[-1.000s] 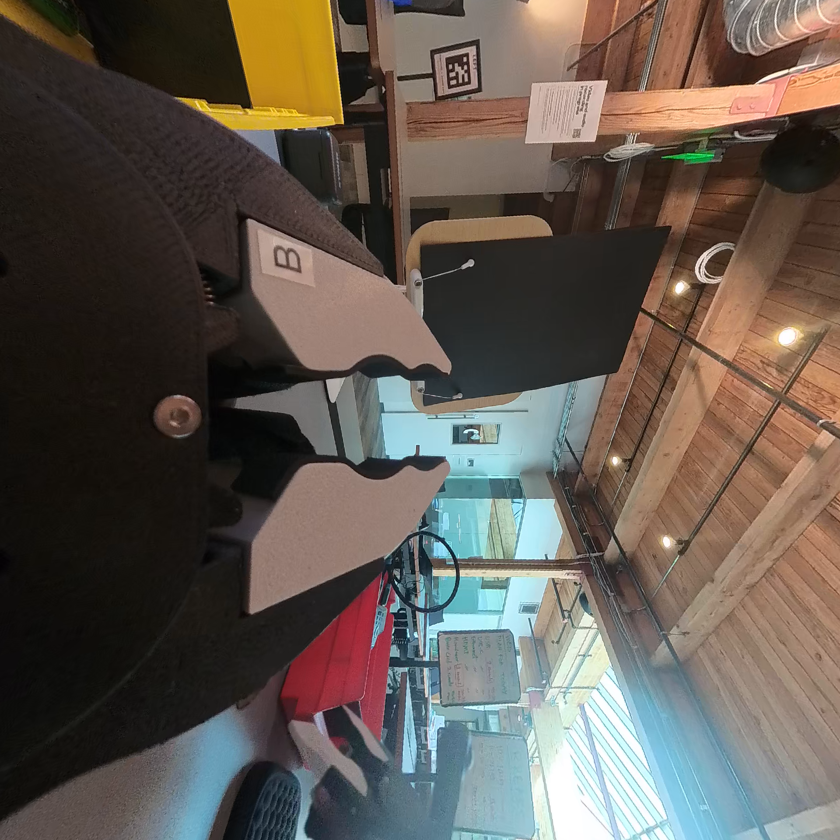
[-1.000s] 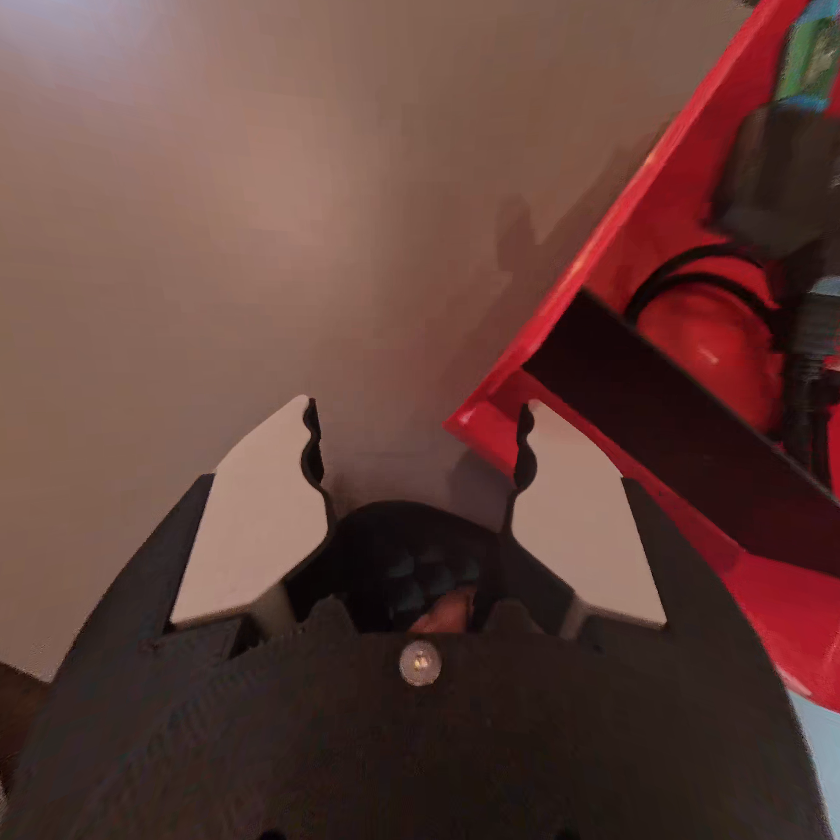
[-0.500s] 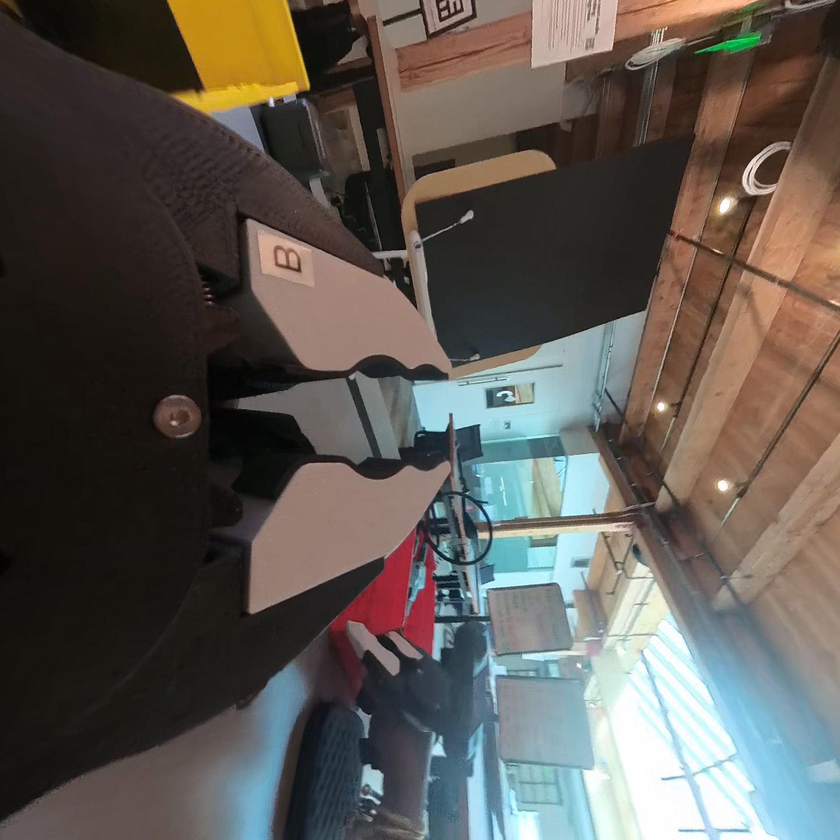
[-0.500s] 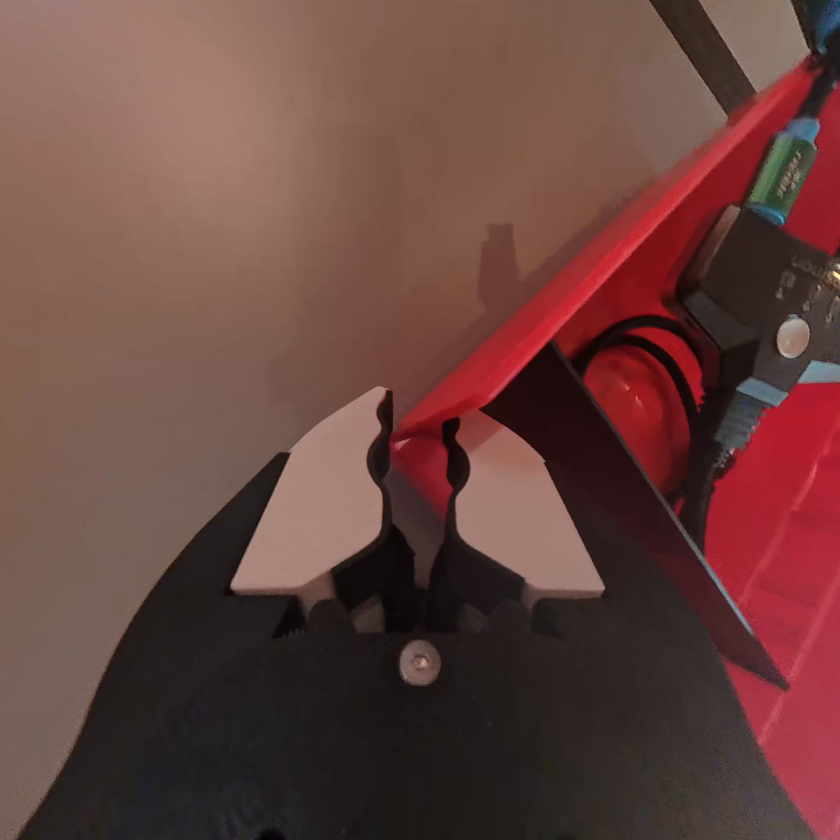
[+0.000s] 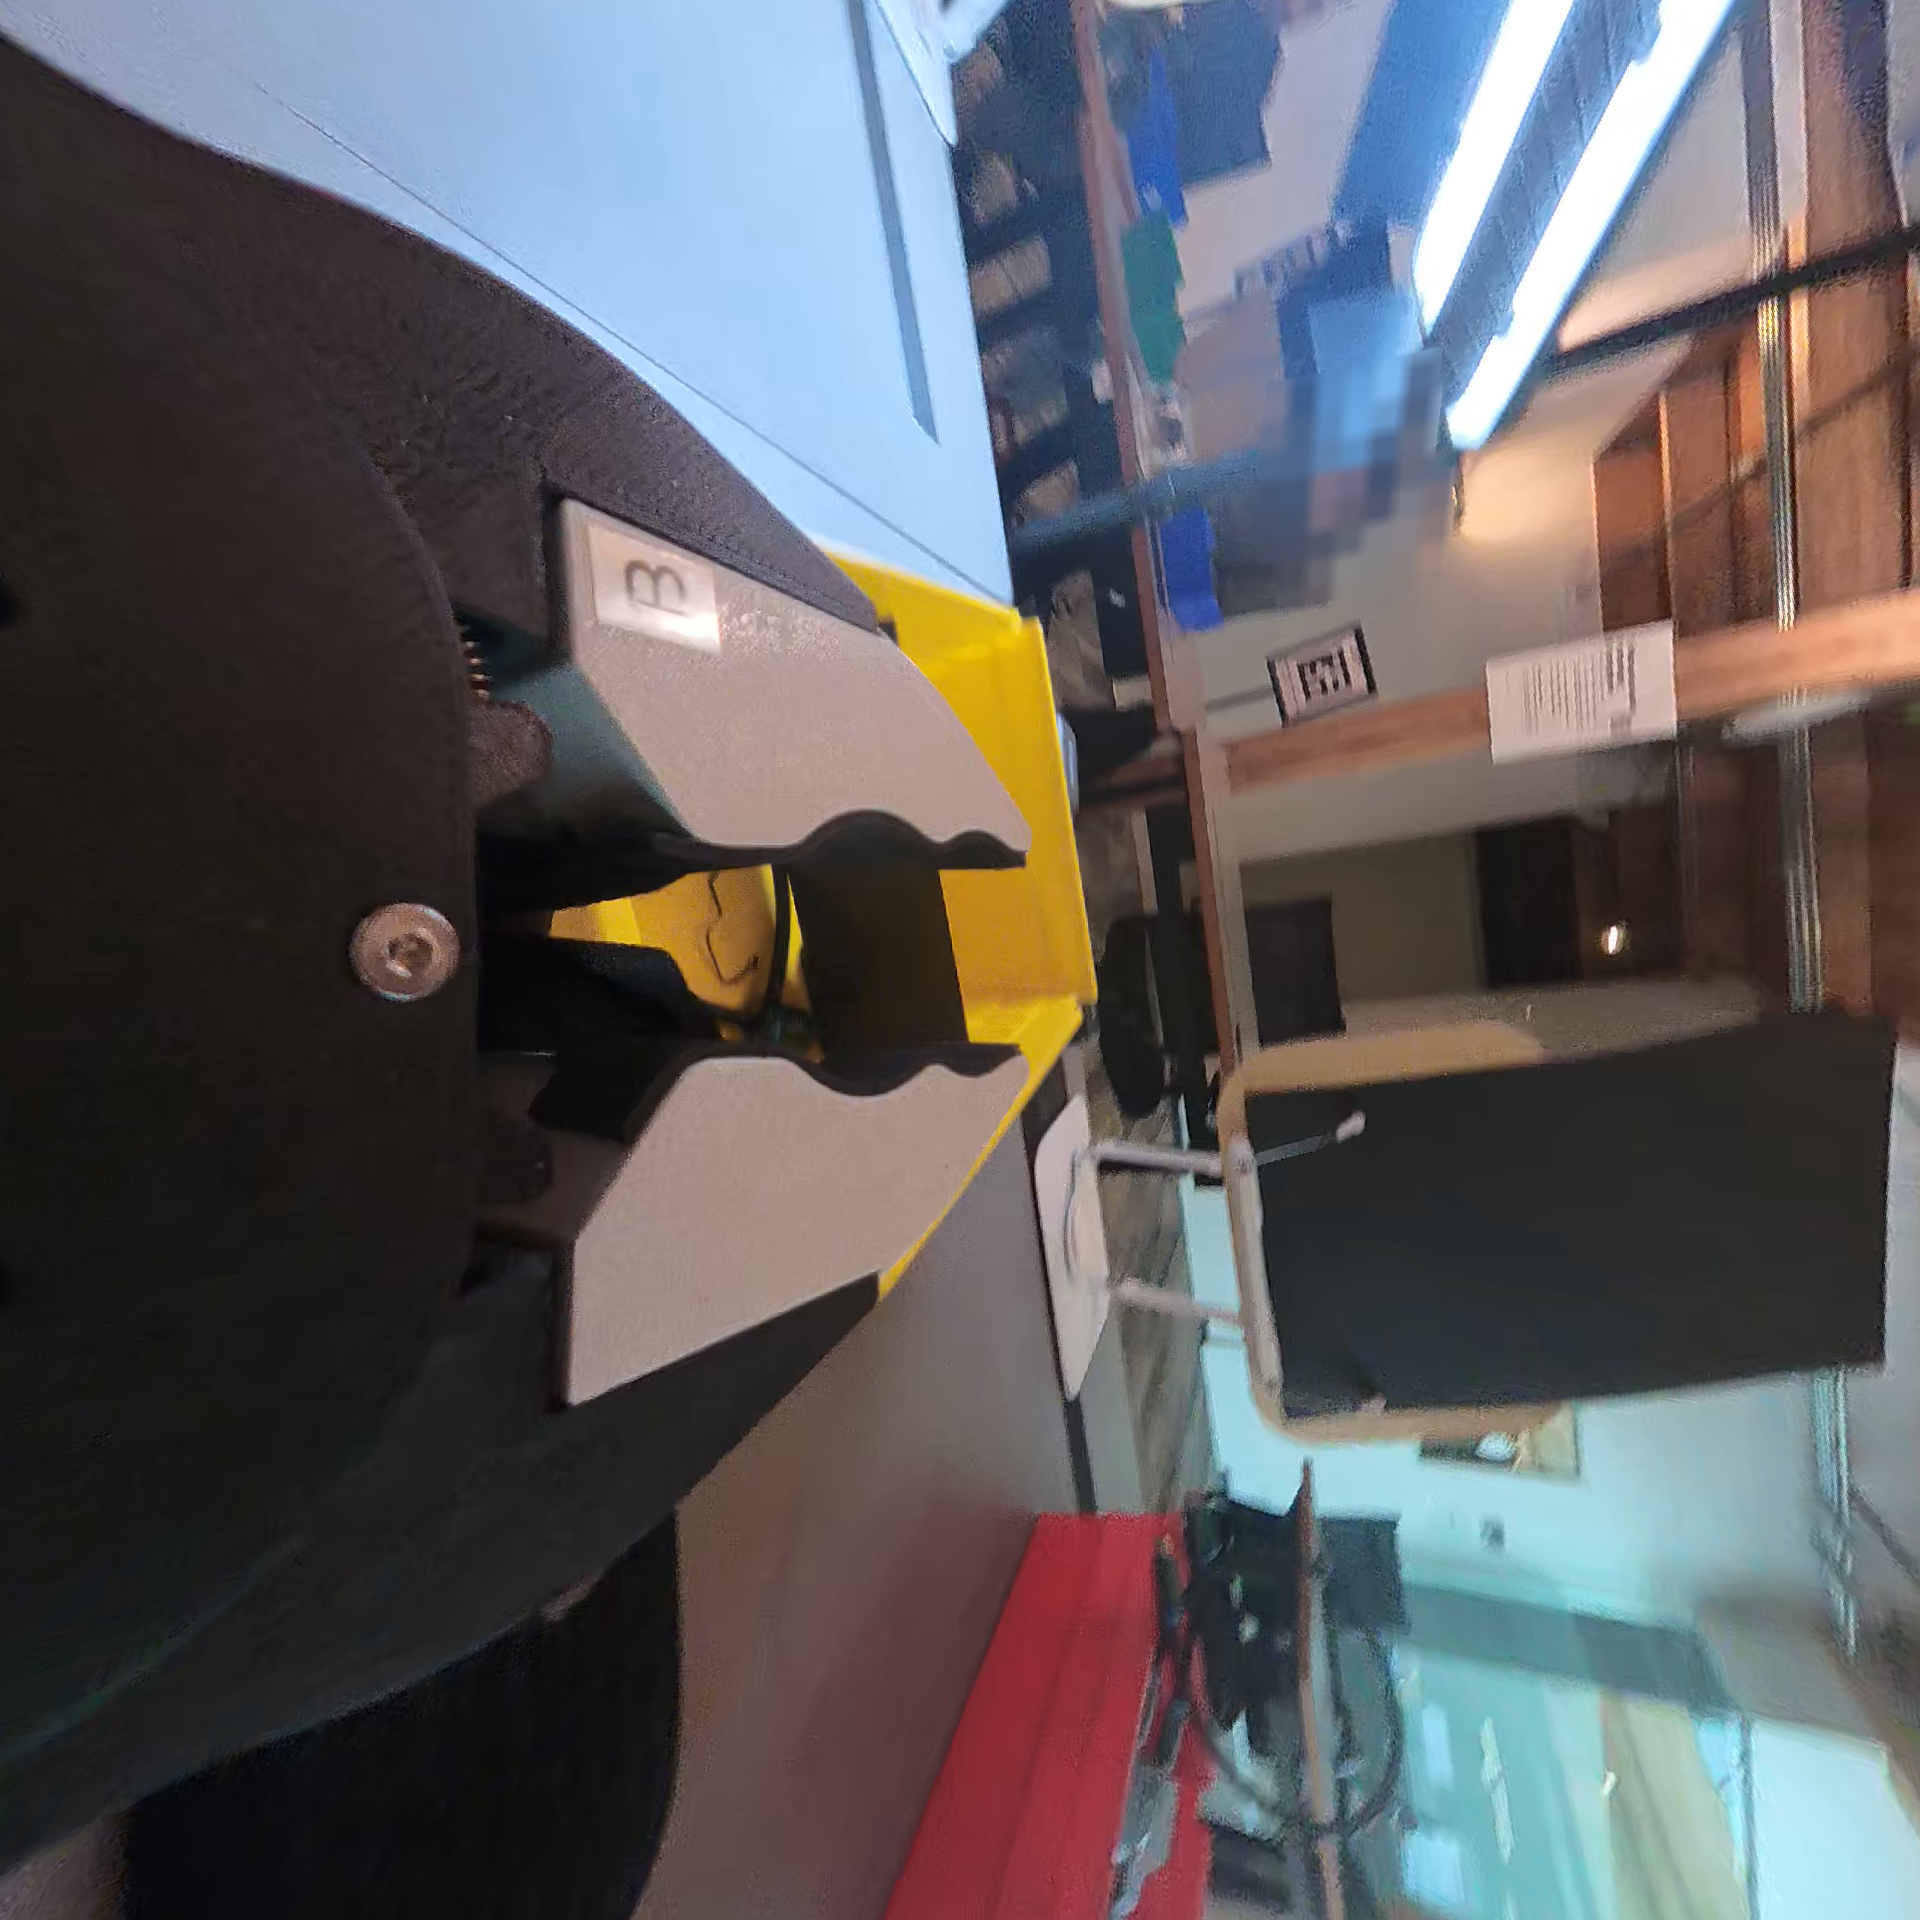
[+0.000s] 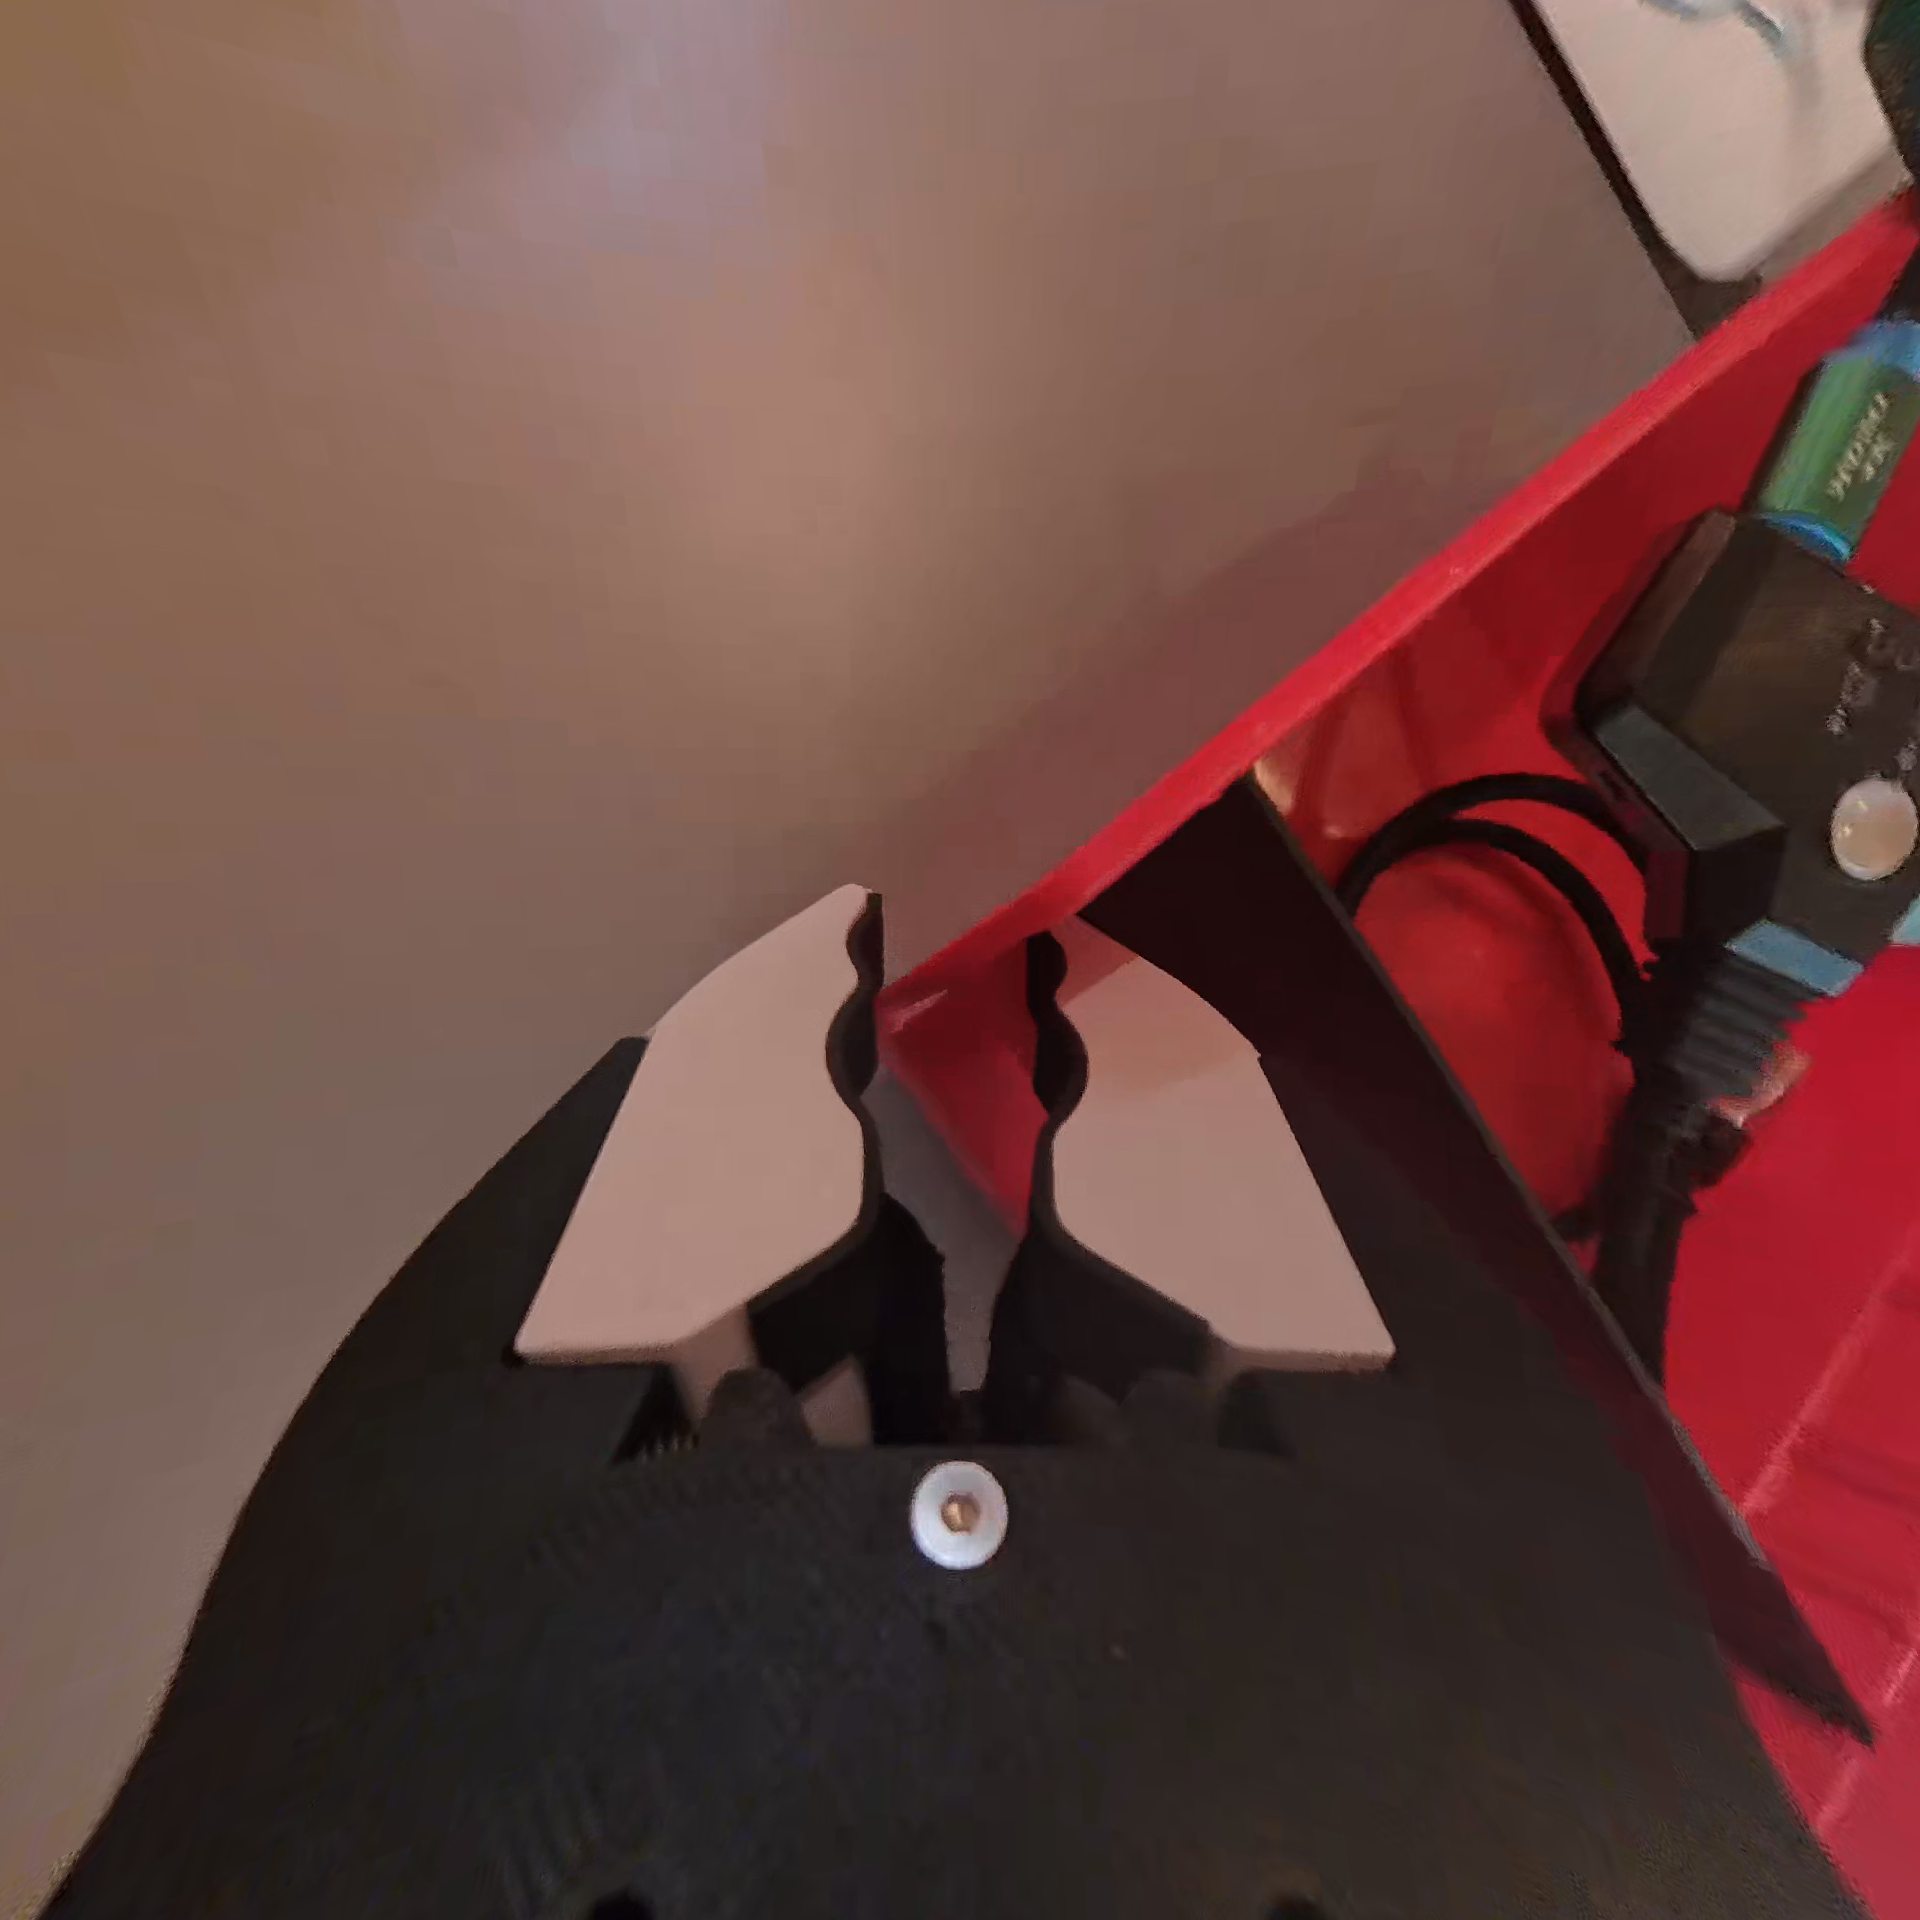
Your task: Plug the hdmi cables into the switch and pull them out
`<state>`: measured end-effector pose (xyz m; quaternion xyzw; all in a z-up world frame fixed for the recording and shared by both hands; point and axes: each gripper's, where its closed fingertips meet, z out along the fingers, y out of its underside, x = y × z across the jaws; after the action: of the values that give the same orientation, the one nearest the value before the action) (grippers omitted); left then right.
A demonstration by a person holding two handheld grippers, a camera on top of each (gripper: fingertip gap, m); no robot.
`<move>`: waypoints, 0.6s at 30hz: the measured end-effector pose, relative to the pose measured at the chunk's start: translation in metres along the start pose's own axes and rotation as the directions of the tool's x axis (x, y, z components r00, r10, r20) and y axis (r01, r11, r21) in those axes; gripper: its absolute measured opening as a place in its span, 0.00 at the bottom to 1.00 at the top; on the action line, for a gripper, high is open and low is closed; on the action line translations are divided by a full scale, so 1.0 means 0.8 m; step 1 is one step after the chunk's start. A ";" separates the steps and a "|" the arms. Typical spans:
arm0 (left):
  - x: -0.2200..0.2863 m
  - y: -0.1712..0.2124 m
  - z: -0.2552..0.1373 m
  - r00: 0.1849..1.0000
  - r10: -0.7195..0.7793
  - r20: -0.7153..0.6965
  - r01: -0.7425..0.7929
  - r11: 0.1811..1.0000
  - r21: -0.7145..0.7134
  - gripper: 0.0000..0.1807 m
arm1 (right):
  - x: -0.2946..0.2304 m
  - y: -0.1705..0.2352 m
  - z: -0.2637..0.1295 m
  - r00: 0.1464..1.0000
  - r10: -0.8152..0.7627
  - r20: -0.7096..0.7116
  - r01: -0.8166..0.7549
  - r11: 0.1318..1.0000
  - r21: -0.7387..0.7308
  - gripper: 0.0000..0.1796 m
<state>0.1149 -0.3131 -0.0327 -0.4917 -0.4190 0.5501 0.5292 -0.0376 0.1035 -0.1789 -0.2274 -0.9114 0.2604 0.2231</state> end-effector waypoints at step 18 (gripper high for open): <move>0.005 0.023 0.014 1.000 0.021 -0.018 -0.022 0.998 -0.053 0.17 | 0.017 -0.045 0.036 0.981 -0.018 -0.196 0.015 1.000 -0.016 0.06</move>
<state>0.1006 -0.3099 -0.0493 -0.5149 -0.4237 0.5399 0.5137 -0.0742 0.0726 -0.1764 -0.2458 -0.8889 0.2282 0.3122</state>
